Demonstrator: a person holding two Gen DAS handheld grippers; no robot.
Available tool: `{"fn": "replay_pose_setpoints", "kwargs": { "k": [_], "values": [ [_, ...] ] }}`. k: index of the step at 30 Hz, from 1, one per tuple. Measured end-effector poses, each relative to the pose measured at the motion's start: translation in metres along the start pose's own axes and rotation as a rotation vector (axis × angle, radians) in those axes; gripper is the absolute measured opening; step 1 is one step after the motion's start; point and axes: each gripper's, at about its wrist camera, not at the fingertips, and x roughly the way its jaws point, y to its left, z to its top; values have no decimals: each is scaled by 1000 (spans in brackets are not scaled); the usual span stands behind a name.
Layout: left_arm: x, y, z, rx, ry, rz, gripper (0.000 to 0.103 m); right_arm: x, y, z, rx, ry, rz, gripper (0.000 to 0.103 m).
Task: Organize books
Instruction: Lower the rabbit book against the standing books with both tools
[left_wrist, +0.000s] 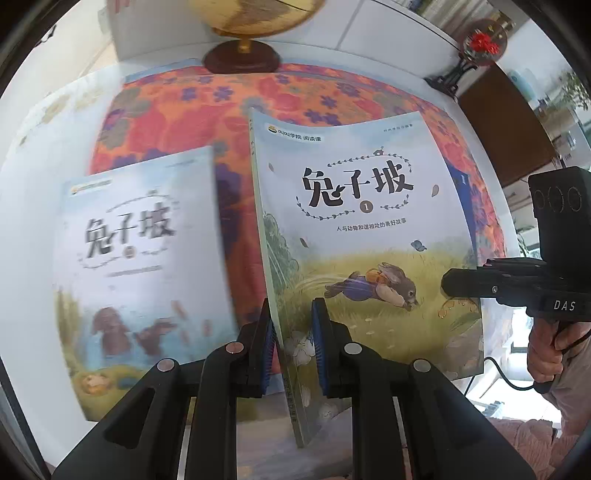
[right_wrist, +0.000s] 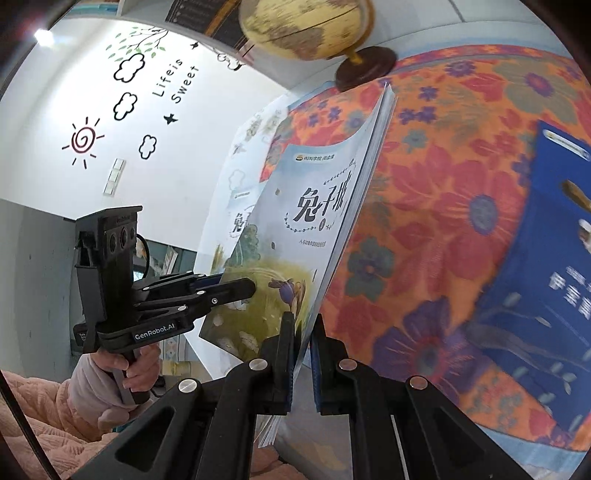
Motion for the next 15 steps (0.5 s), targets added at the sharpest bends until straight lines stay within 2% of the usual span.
{"fn": "replay_pose_setpoints", "kwargs": {
  "k": [15],
  "values": [
    [-23,88,-16,-87,-12,37,16,74,53,25,-43,58,22,8]
  ]
}}
